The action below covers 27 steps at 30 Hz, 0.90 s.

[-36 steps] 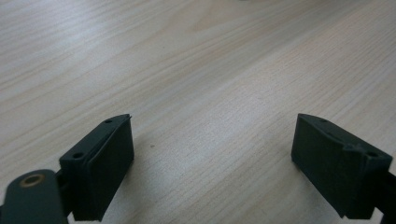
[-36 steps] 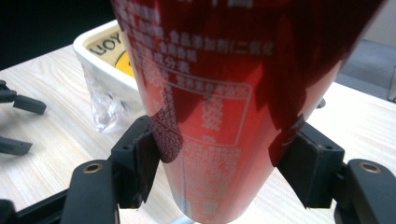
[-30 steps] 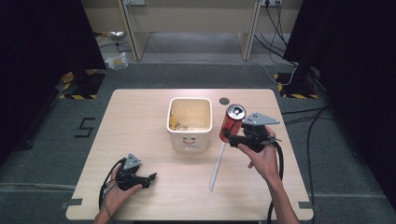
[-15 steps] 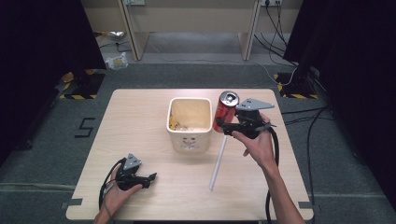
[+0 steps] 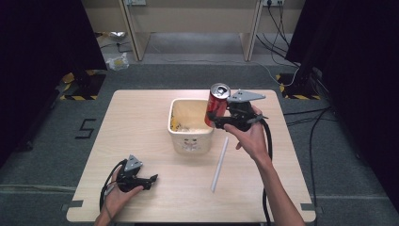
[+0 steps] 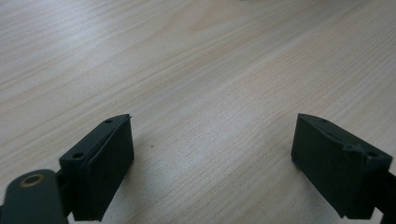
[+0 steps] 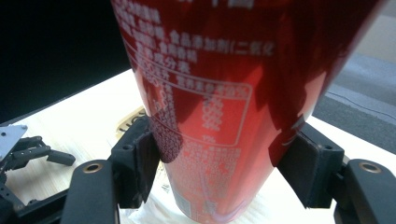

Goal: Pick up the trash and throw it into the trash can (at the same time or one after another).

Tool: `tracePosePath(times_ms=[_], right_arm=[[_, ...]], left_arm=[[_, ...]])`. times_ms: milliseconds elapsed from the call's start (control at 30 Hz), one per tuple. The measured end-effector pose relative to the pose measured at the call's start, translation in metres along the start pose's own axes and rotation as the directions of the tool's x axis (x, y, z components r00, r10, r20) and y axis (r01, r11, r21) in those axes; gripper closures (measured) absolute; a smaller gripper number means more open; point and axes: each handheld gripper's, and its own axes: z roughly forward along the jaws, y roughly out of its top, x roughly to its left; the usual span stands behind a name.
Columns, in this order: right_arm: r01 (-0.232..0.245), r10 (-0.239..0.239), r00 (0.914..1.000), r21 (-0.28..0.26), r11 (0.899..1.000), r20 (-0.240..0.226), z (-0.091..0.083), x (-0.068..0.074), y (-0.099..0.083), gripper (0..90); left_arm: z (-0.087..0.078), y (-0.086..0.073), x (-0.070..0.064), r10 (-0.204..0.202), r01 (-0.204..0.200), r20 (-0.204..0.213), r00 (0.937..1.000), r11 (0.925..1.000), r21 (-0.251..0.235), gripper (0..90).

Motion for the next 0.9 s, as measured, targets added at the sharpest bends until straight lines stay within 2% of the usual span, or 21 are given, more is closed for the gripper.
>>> tracePosePath(times_ms=[300,533,733,900], right_arm=[[0.011,-0.011,0.9997,0.013,1.0,-0.023,0.024,0.008,0.011,33.9],[0.009,-0.009,0.9994,0.029,1.0,-0.032,0.04,0.012,0.013,33.9],[0.01,-0.008,0.9991,0.06,0.998,-0.041,0.054,0.015,0.012,33.9],[0.031,-0.025,0.9977,0.095,0.995,-0.063,0.069,0.024,0.01,33.9]], left_arm=[[0.0,0.0,0.0,0.0,0.0,0.0,1.0,1.0,0.0,12.2],[0.0,0.0,0.0,0.002,-0.002,-0.002,1.0,1.0,-0.001,12.2],[0.0,0.0,0.0,0.004,-0.004,-0.002,1.0,1.0,0.0,12.3],[0.0,0.0,0.0,0.004,-0.004,-0.002,1.0,1.0,0.0,12.3]])
